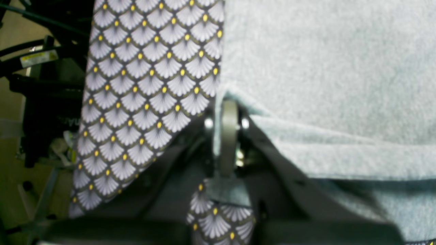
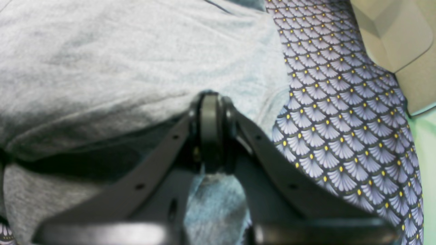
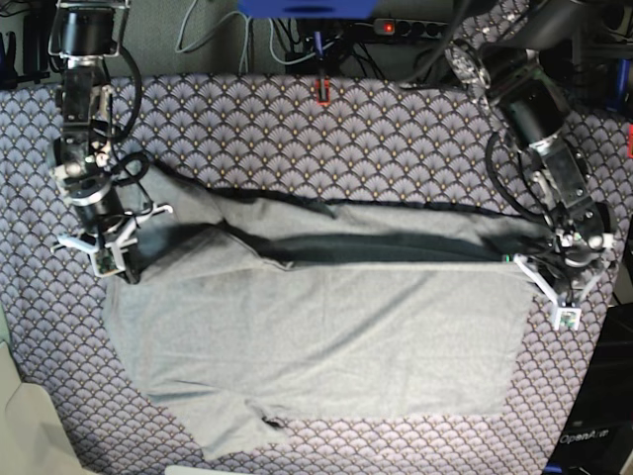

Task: Fold the T-shirt properly
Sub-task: 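Lift both grippers and fold the shoulder edge over toward the hem, then lower the folded edge onto the shirt body with both grippers, then open the right gripper, release the fold, and raise it away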

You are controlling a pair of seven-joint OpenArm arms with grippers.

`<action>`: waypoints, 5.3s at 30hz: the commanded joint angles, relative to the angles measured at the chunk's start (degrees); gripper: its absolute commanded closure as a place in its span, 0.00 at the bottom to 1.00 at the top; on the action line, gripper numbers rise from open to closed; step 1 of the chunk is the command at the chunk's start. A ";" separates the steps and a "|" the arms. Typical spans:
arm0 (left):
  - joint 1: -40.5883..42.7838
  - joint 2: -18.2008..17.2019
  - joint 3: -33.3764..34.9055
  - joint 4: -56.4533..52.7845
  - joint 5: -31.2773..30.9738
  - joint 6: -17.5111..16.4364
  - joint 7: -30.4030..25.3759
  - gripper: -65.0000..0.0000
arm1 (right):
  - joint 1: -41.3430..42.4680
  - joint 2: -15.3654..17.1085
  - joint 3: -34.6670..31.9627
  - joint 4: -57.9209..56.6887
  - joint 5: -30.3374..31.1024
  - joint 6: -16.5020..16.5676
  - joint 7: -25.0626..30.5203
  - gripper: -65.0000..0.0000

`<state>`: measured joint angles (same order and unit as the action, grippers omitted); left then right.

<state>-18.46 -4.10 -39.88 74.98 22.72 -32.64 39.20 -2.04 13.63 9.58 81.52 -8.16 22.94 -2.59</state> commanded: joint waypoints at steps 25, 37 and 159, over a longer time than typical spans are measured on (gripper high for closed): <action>-1.45 -0.61 0.01 1.72 -0.70 0.34 -1.18 0.76 | 1.82 0.75 0.13 0.99 0.47 -0.13 1.40 1.00; 0.92 -0.52 0.10 1.20 -0.70 0.07 -1.18 0.76 | 1.56 0.57 0.13 0.99 0.47 -0.13 1.40 0.99; 6.55 -1.04 -0.34 -10.85 -0.26 0.34 -8.04 0.76 | 9.47 -1.89 -19.74 -10.26 -8.58 5.24 1.40 1.00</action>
<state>-12.10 -4.78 -40.29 64.14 20.49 -31.97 27.59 6.22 11.29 -10.48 70.32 -17.32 28.64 -2.61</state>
